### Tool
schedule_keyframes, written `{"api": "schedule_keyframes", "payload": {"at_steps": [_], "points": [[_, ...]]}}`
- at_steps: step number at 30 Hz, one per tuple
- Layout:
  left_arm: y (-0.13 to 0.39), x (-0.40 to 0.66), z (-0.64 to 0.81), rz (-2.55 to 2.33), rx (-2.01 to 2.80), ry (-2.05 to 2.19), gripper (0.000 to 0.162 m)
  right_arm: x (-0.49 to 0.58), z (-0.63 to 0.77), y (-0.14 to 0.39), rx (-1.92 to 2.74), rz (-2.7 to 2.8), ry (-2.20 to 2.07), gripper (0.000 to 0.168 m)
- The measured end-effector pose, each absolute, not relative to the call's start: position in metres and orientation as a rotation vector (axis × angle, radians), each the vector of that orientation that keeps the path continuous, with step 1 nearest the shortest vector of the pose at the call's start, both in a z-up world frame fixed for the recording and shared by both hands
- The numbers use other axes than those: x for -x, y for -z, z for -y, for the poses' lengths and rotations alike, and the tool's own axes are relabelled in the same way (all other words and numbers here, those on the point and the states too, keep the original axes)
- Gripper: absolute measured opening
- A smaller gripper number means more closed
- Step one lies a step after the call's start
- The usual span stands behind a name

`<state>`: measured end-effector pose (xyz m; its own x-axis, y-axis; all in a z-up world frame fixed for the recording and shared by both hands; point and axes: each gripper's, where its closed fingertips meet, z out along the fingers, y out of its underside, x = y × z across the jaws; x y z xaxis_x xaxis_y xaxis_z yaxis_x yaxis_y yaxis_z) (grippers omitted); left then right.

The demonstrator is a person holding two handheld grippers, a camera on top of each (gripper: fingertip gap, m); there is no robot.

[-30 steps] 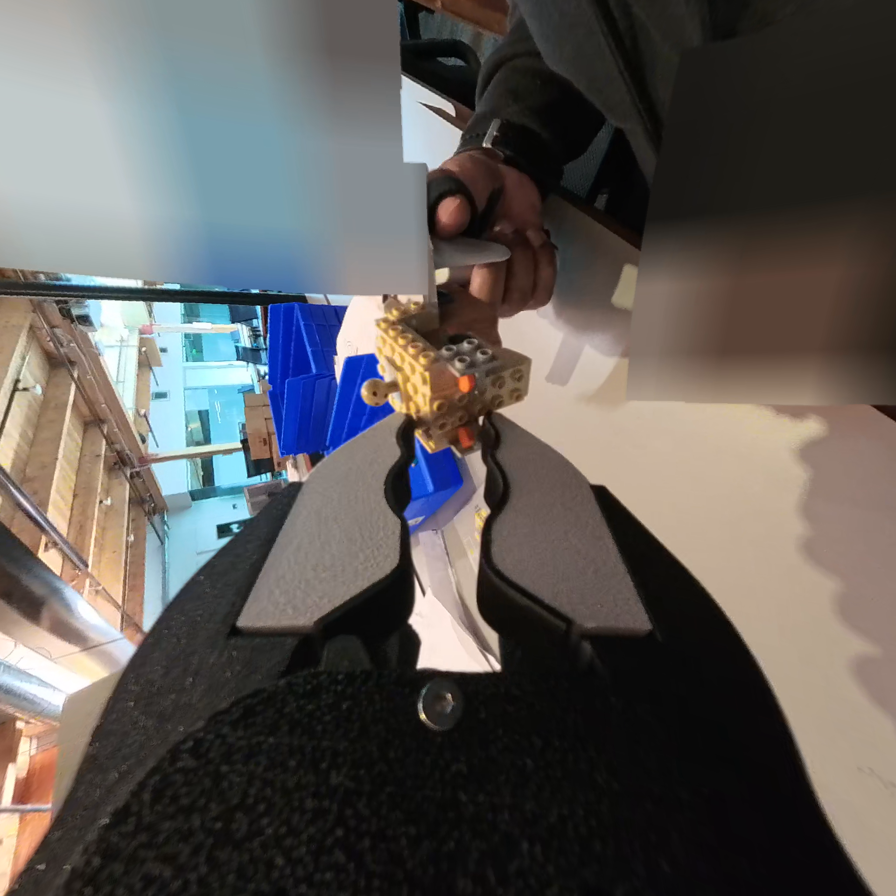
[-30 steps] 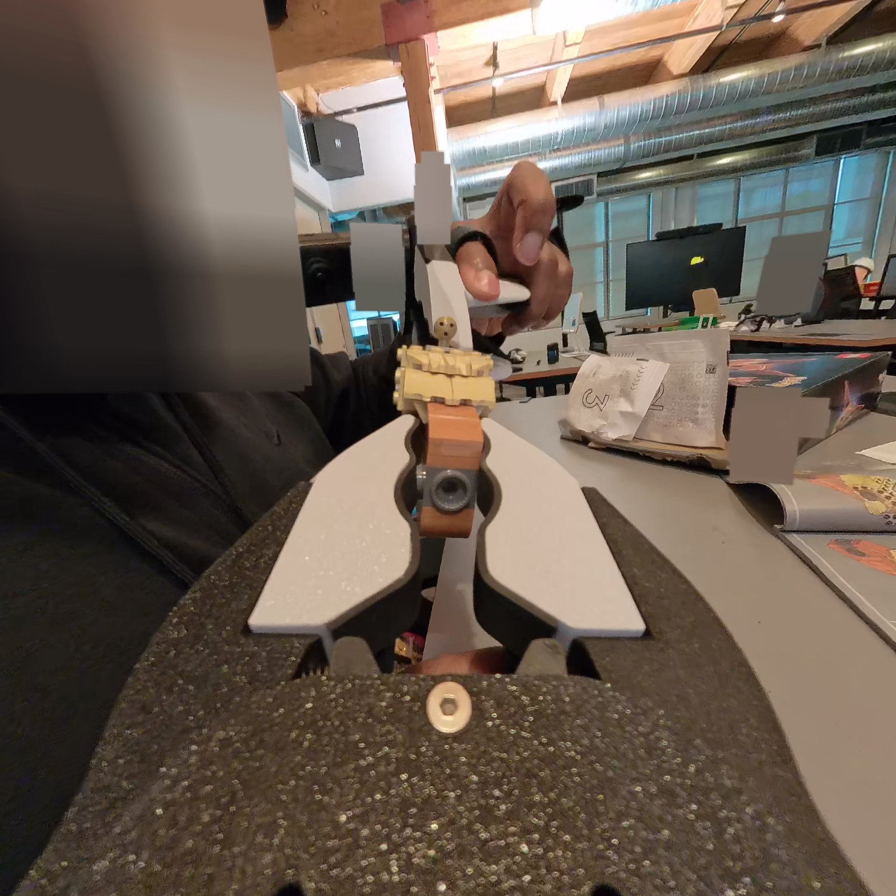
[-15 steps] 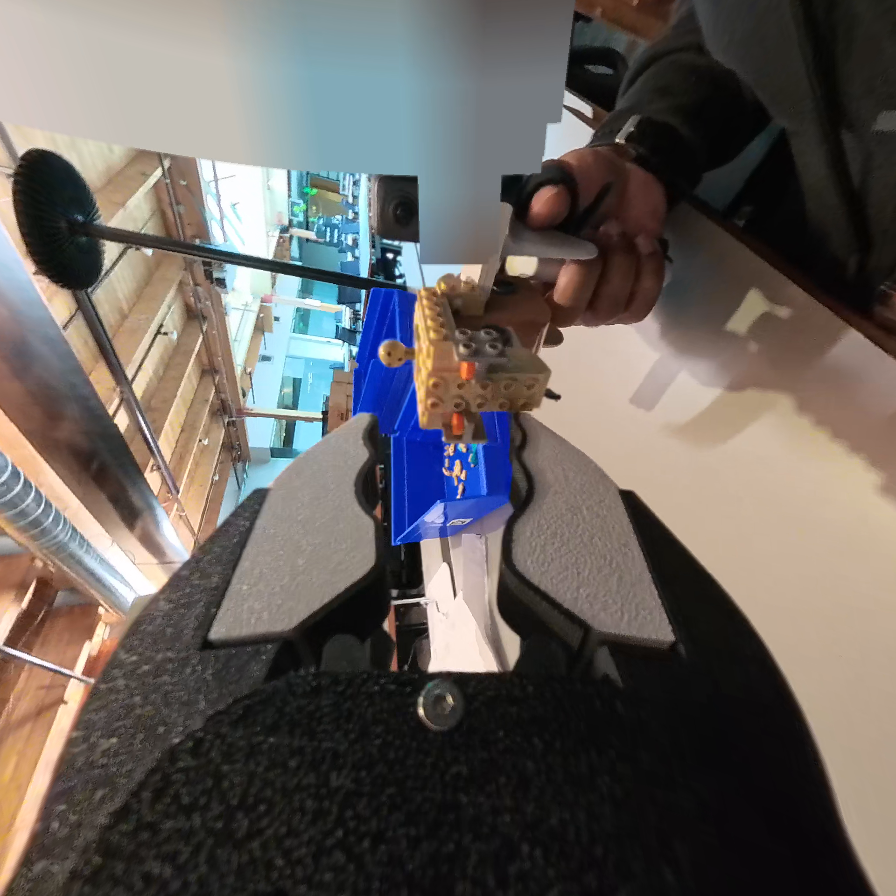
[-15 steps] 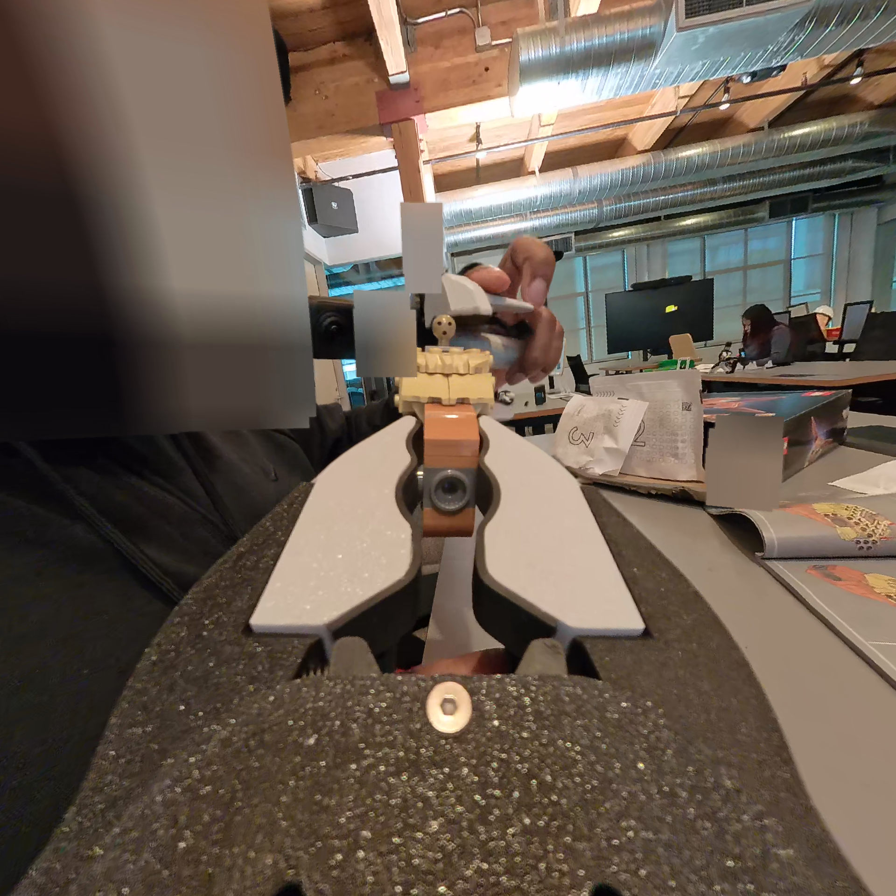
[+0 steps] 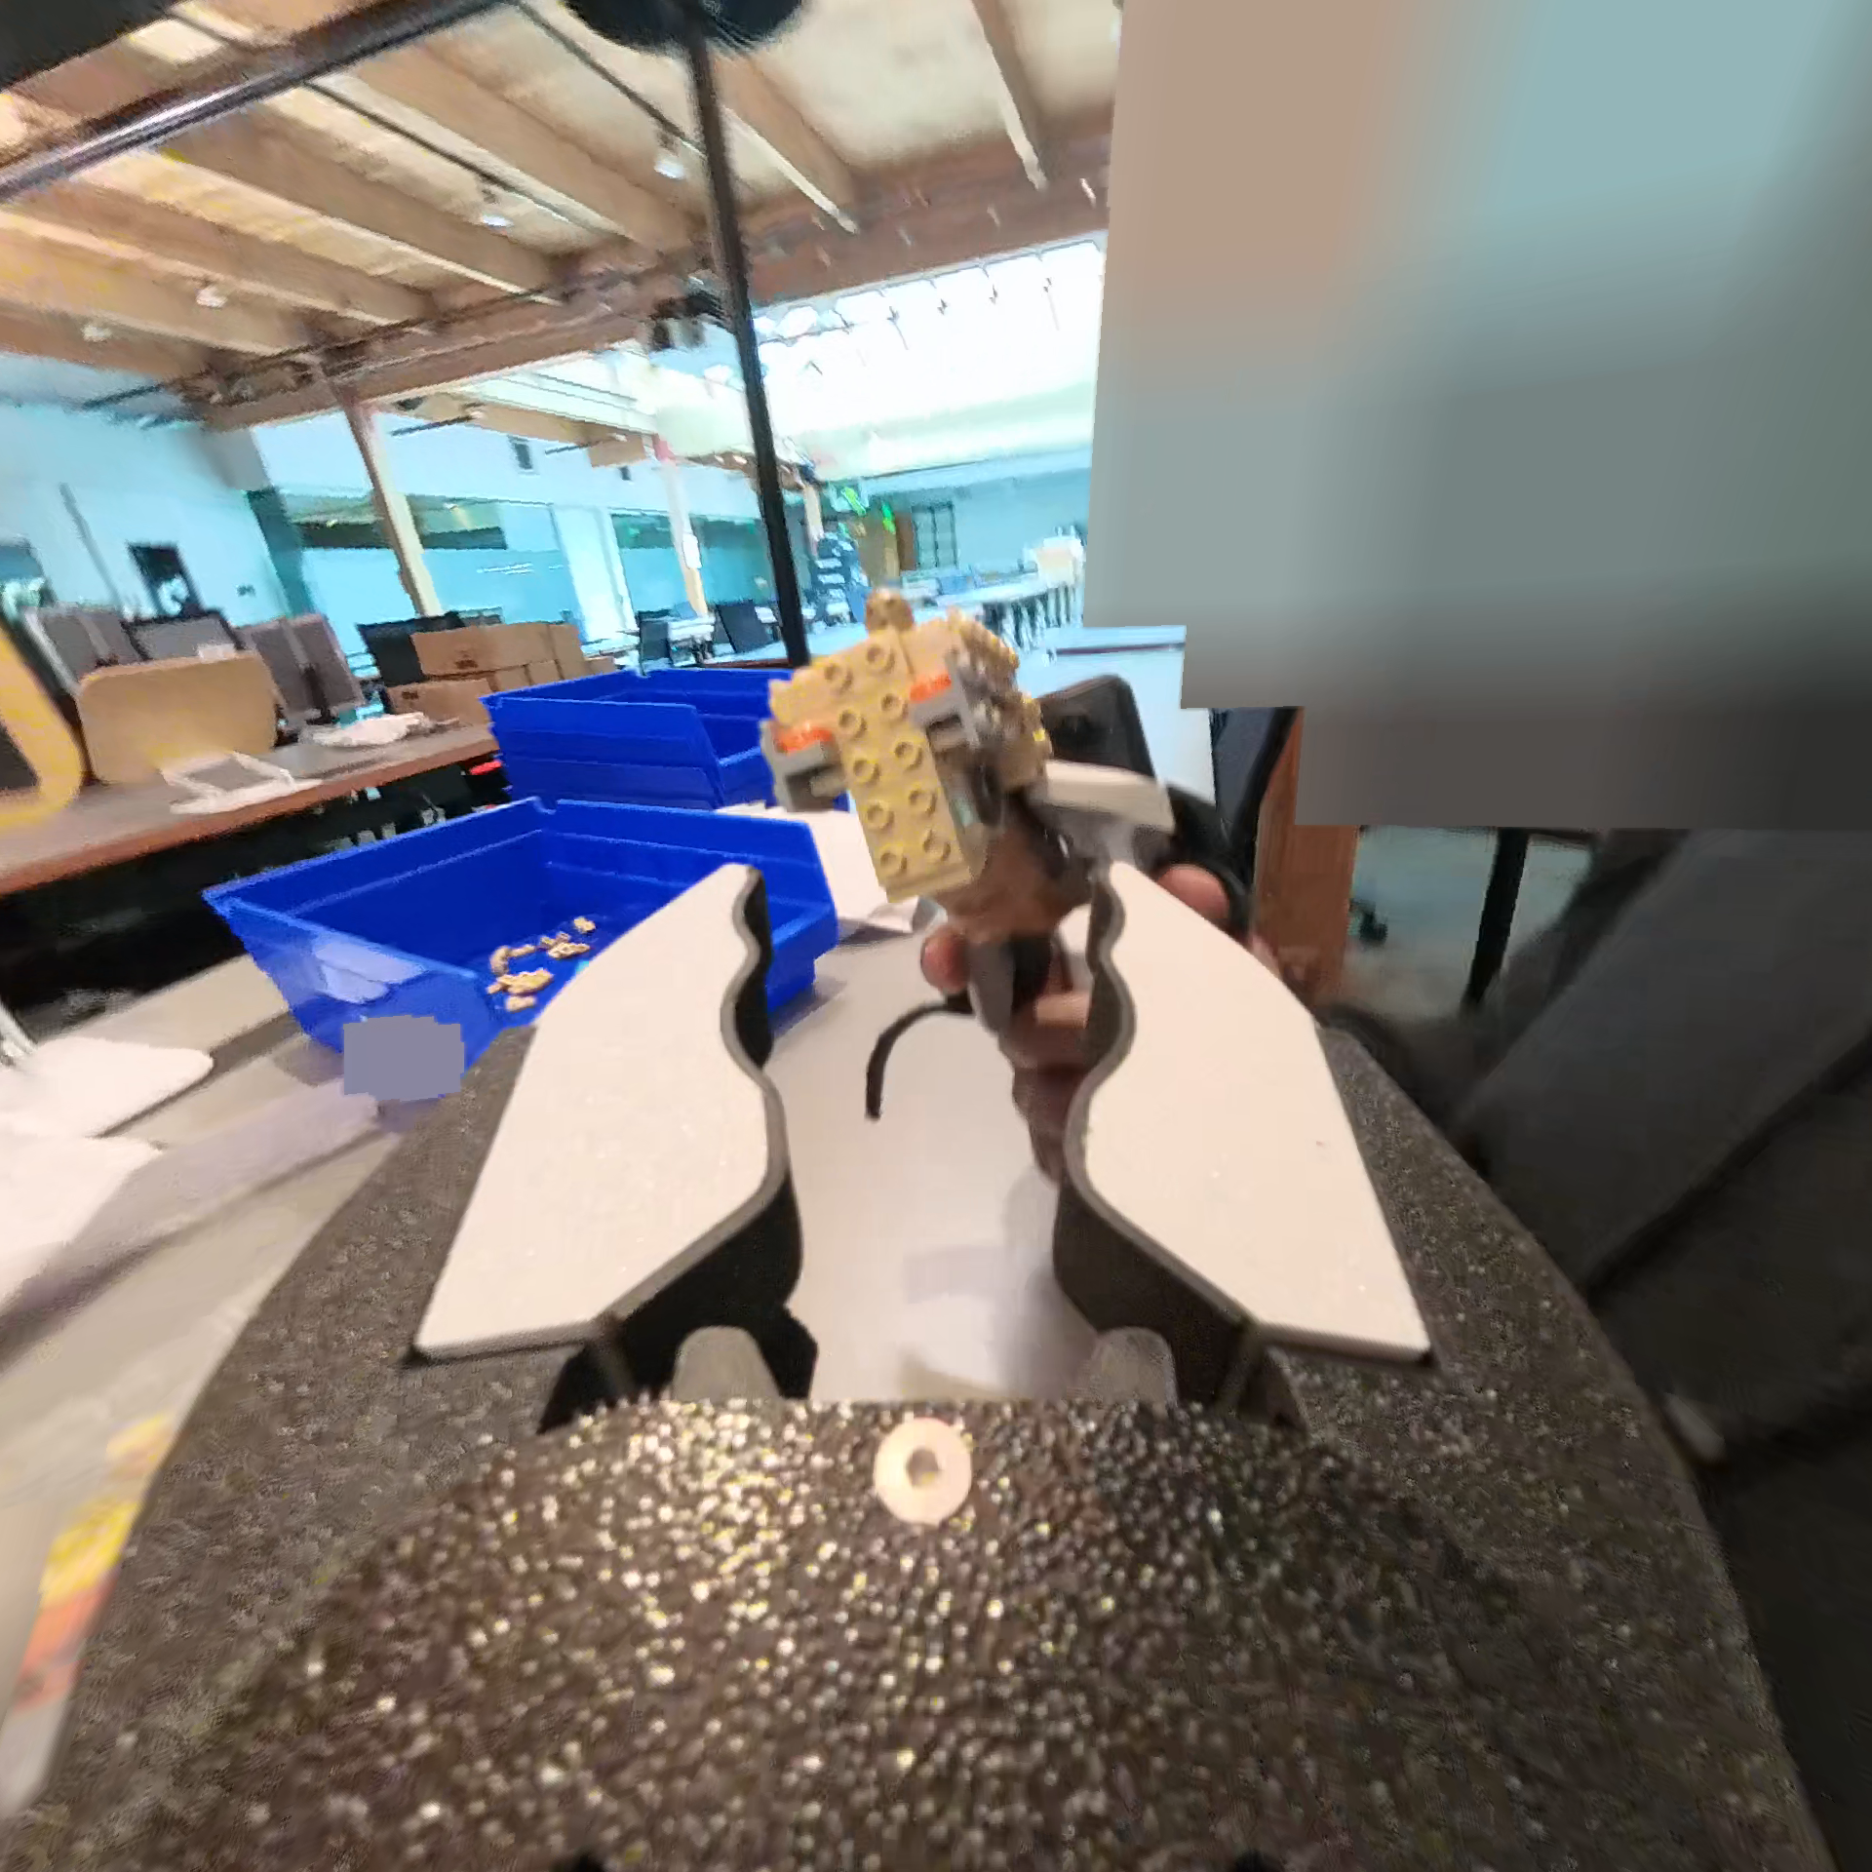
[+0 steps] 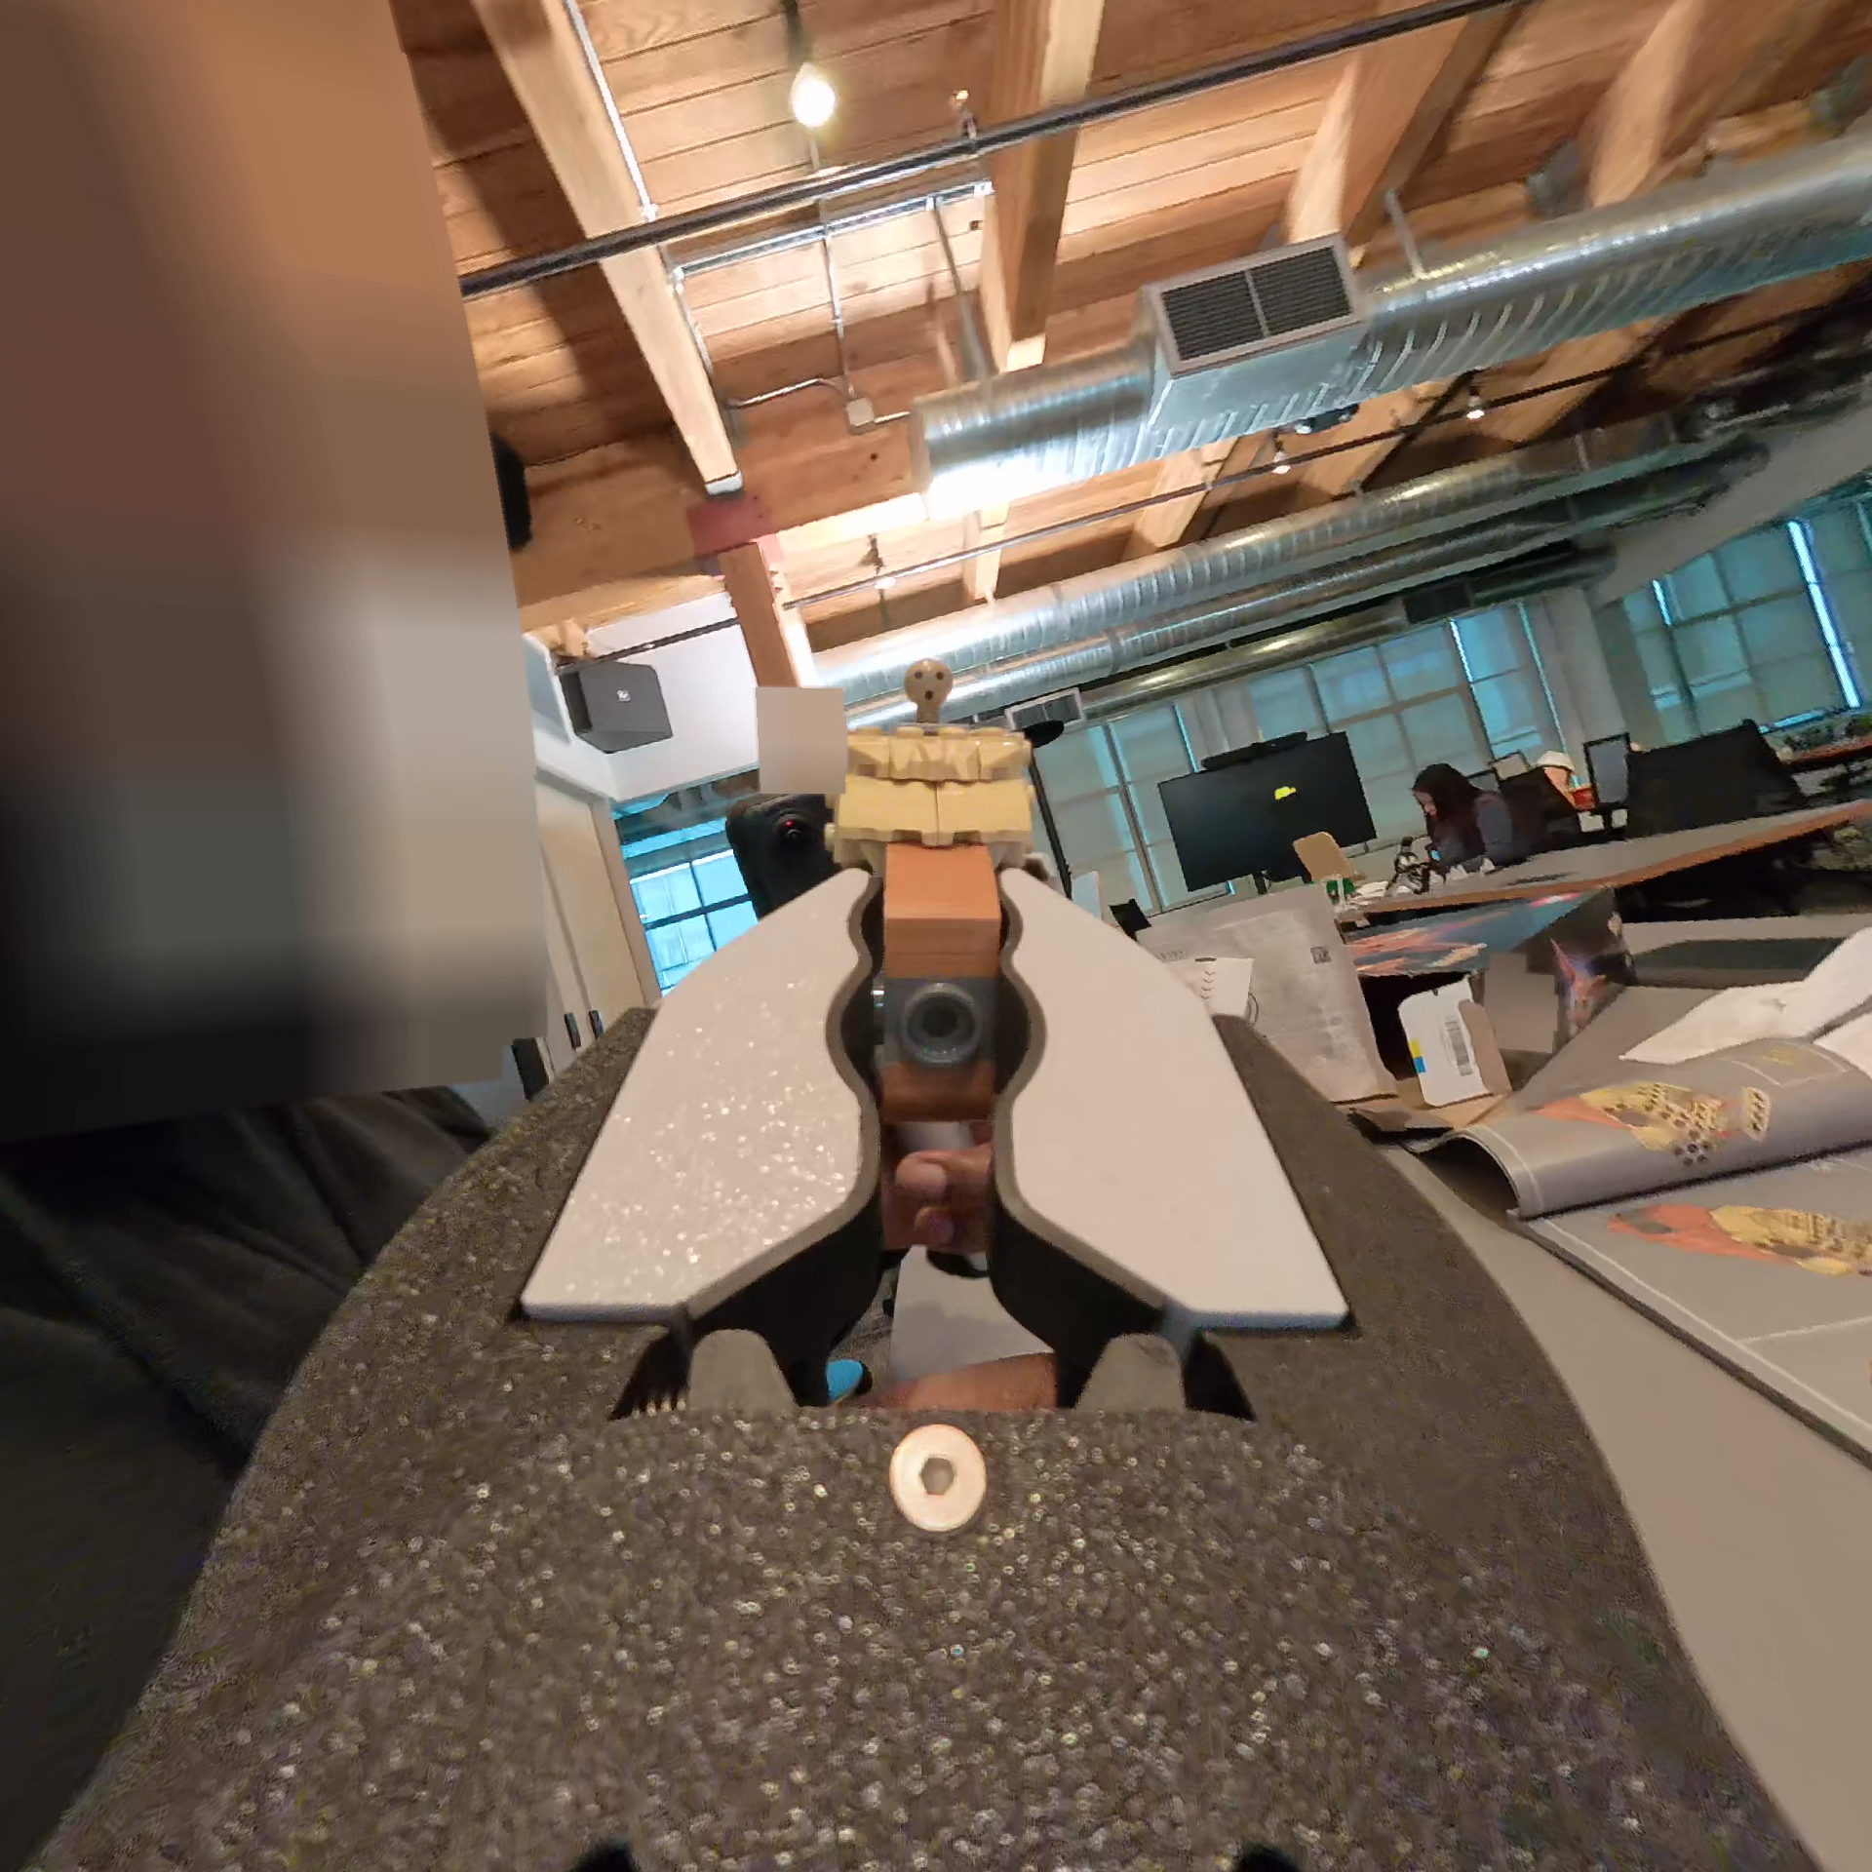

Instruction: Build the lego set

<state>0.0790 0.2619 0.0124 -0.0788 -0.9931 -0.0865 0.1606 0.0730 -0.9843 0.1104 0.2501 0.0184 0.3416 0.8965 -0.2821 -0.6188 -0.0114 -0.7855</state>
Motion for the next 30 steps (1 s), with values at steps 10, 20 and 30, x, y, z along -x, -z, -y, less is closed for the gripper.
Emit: {"api": "schedule_keyframes", "payload": {"at_steps": [10, 20, 30], "points": [[-0.010, -0.087, -0.282, -0.916, 1.142, 1.522, 0.036, -0.101, -0.266, -0.006, 1.100, 0.319, -1.158, 0.018], [-0.003, -0.085, -0.280, -0.851, 1.118, 1.729, 0.023, -0.092, -0.272, 0.001, 1.183, 0.324, -1.103, 0.018], [-0.002, -0.065, -0.274, -0.799, 0.890, 1.928, 0.022, -0.075, -0.268, 0.003, 1.239, 0.480, -0.793, 0.024]]}}
